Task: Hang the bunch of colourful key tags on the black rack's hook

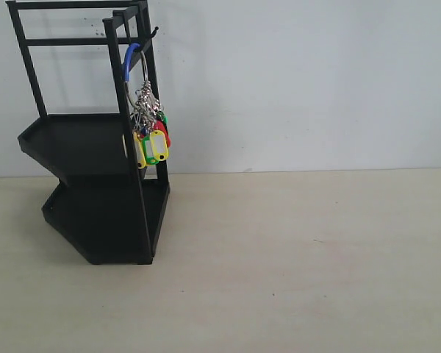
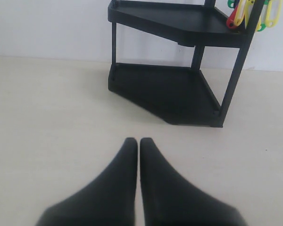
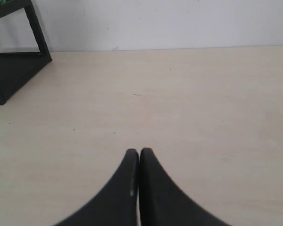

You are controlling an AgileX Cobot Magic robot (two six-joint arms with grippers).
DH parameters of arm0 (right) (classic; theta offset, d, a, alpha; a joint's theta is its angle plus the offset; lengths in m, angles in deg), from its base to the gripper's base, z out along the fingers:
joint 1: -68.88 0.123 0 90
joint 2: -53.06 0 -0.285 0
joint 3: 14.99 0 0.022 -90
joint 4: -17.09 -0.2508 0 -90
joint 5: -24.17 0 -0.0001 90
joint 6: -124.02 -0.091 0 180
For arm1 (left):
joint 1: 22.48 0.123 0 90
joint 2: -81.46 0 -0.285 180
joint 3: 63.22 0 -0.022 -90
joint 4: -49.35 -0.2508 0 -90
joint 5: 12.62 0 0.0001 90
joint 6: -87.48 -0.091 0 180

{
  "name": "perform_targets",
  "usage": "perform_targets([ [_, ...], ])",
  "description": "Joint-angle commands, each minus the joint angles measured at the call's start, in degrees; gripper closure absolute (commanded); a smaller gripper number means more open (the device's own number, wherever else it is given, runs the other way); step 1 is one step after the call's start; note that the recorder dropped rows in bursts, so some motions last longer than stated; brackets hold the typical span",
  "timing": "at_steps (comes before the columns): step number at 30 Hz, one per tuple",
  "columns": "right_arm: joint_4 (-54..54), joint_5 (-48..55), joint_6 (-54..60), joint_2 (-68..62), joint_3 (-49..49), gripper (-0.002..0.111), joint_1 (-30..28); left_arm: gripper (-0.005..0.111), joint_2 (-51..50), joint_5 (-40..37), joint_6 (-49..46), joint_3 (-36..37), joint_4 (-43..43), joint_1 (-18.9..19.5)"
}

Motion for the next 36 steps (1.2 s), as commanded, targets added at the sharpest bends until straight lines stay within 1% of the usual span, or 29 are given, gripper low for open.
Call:
perform_targets([
  [1, 0.1, 0.0, -0.1, 0.2, 0.0, 0.108, -0.4, 0.102, 0.1, 0.5, -0.2, -0.1, -0.3, 0.0],
  [36, -1.0, 0.0, -0.3, 0.2, 0.0, 0.108, -0.4, 0.102, 0.1, 0.5, -0.2, -0.1, -0.3, 0.0],
])
